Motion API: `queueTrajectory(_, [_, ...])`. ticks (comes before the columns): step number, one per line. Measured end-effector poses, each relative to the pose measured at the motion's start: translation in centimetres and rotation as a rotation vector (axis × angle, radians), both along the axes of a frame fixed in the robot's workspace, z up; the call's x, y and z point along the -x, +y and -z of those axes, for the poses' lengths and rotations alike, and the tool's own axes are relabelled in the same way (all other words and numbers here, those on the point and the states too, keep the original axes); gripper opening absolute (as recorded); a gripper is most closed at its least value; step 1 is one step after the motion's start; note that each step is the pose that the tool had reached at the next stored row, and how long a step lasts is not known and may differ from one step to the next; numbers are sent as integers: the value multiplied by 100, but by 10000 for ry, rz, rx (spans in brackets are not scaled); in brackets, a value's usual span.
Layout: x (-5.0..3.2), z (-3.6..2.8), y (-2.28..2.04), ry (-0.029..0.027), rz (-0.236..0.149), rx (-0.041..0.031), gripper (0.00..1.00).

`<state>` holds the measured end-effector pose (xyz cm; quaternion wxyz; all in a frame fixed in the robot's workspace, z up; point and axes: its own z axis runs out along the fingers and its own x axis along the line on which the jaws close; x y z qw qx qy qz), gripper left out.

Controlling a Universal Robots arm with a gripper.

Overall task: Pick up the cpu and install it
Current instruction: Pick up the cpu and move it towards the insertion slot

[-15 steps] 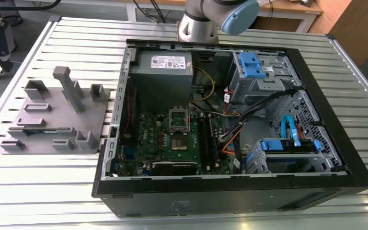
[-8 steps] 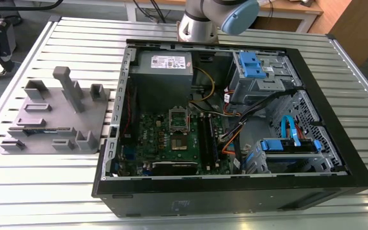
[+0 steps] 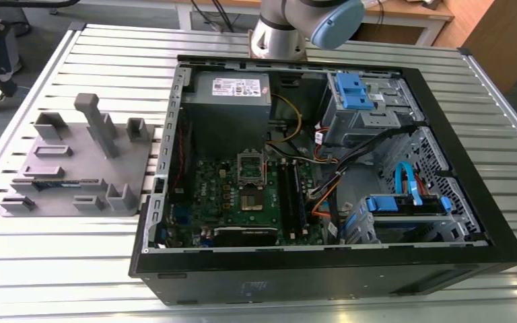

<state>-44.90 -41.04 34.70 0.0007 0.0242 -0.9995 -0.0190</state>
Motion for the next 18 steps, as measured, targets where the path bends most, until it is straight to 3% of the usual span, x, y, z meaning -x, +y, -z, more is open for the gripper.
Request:
queueTrajectory(6, [0,-74,0,0,0,0,47])
queueTrajectory(18, [-32,-79,0,0,0,0,47])
